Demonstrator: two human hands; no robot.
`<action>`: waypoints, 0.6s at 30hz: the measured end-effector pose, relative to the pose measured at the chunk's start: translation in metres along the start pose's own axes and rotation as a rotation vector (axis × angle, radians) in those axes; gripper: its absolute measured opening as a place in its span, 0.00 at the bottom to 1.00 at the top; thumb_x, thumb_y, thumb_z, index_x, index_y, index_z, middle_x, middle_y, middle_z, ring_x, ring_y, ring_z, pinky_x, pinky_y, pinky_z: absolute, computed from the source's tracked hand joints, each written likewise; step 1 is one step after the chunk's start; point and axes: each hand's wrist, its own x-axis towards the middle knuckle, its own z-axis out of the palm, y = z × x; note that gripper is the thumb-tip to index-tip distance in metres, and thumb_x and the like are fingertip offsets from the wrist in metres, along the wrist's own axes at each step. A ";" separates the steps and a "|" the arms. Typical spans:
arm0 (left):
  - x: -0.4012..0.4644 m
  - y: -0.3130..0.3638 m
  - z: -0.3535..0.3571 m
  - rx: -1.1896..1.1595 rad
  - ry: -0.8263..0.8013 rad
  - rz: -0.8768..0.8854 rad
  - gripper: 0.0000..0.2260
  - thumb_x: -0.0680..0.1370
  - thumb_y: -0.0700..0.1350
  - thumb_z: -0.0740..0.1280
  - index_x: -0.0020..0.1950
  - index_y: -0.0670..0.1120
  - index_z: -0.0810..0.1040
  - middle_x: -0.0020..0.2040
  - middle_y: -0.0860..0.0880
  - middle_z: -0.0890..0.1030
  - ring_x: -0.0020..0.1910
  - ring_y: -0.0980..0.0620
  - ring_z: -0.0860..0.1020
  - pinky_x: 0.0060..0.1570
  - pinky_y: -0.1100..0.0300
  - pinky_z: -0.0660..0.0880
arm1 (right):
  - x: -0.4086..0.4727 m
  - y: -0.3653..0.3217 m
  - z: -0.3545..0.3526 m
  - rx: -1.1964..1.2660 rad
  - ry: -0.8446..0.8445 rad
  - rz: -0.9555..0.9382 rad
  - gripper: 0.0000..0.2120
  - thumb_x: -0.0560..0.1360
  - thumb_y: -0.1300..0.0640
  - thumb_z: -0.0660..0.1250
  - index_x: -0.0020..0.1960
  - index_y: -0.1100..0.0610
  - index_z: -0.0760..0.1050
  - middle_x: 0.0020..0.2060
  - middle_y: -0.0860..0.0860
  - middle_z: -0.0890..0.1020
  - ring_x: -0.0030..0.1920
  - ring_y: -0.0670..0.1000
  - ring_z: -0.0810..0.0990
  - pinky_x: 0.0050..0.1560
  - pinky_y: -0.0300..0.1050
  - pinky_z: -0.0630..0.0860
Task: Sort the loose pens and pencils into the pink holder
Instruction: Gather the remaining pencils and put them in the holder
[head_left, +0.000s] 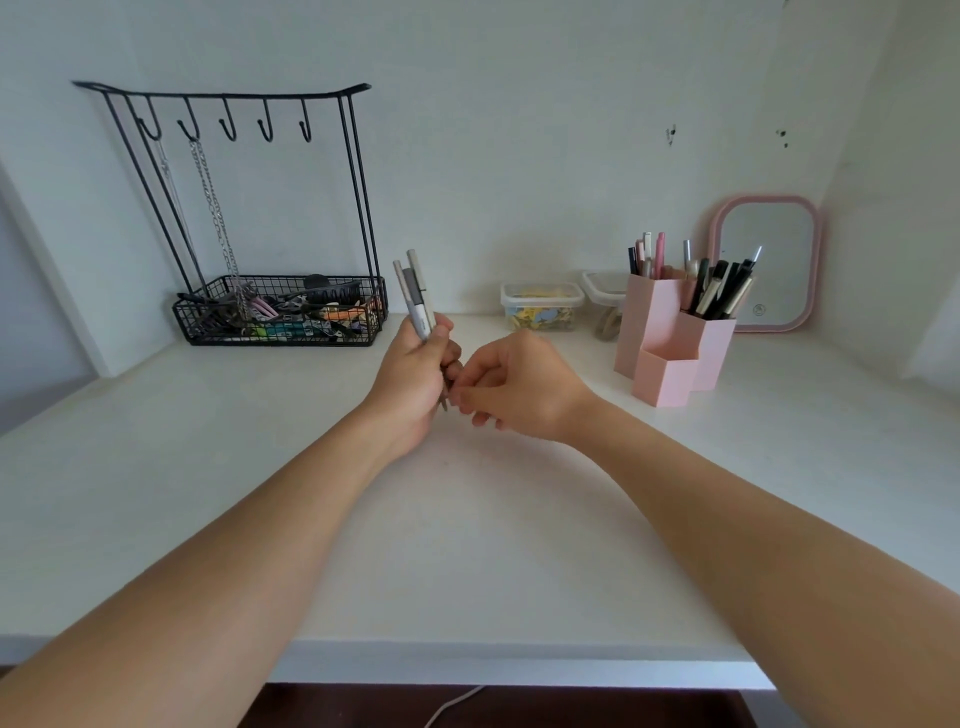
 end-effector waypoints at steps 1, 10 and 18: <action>0.001 0.001 -0.001 -0.033 0.012 -0.016 0.06 0.86 0.44 0.57 0.51 0.48 0.71 0.28 0.54 0.66 0.24 0.56 0.64 0.23 0.62 0.64 | 0.001 -0.001 -0.004 -0.059 0.062 -0.022 0.03 0.71 0.59 0.74 0.39 0.58 0.84 0.30 0.51 0.85 0.28 0.44 0.81 0.30 0.36 0.75; 0.000 0.004 -0.007 -0.103 0.023 -0.100 0.21 0.85 0.61 0.52 0.45 0.47 0.72 0.25 0.54 0.62 0.21 0.56 0.56 0.21 0.65 0.55 | -0.005 -0.001 -0.049 -0.723 -0.202 0.112 0.18 0.75 0.45 0.69 0.51 0.60 0.85 0.49 0.53 0.85 0.52 0.53 0.81 0.57 0.51 0.77; 0.002 0.001 -0.008 -0.050 -0.026 -0.051 0.15 0.85 0.57 0.57 0.44 0.48 0.70 0.26 0.55 0.63 0.22 0.57 0.56 0.21 0.65 0.56 | 0.003 0.013 -0.046 -0.512 -0.179 0.286 0.12 0.70 0.52 0.77 0.44 0.61 0.81 0.50 0.52 0.85 0.49 0.53 0.82 0.54 0.48 0.78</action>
